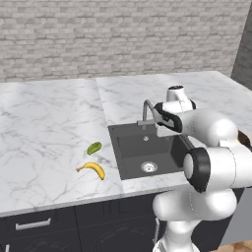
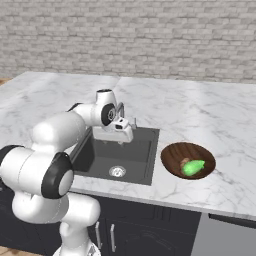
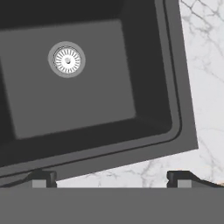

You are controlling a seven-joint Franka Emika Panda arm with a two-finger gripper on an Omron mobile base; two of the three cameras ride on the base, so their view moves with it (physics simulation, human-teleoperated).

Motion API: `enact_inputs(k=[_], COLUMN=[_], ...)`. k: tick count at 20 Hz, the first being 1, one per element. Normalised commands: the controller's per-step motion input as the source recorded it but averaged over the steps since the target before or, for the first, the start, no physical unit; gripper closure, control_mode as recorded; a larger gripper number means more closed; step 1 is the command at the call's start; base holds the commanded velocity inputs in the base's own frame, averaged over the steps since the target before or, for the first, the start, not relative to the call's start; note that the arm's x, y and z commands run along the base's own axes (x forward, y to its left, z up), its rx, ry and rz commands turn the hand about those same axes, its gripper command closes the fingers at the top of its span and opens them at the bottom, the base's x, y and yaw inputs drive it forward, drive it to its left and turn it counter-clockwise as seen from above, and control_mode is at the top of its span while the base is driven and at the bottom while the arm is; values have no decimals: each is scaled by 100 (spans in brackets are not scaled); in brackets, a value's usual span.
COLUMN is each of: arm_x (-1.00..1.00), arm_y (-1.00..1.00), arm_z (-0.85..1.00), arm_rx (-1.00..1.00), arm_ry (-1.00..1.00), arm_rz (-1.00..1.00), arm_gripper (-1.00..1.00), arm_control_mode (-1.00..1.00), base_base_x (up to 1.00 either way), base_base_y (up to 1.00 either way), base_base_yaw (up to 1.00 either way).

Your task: There is a mixed pile of frozen fruits and vegetables on the counter. Locate all the frozen vegetables and place the items in a bowl on the counter. Take all the frozen fruits and defrost them in a running sink.

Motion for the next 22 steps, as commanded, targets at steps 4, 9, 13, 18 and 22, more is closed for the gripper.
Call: enact_inputs(k=[4,9,13,18,22], arm_x=[0,1,9,12,6], arm_y=[52,56,56,60,60], arm_z=[-1,-1,0,-11,-15], arm_rx=[2,1,1,0,1], arm_ry=[4,5,8,8,7], arm_rz=[7,5,5,3,4], arm_gripper=[-100,-100,-100,-100,-100], arm_control_mode=[-100,-100,-100,-100,-100], base_base_x=[0,0,0,0,0], base_base_y=[0,0,0,0,0], base_base_yaw=[0,0,0,0,0])
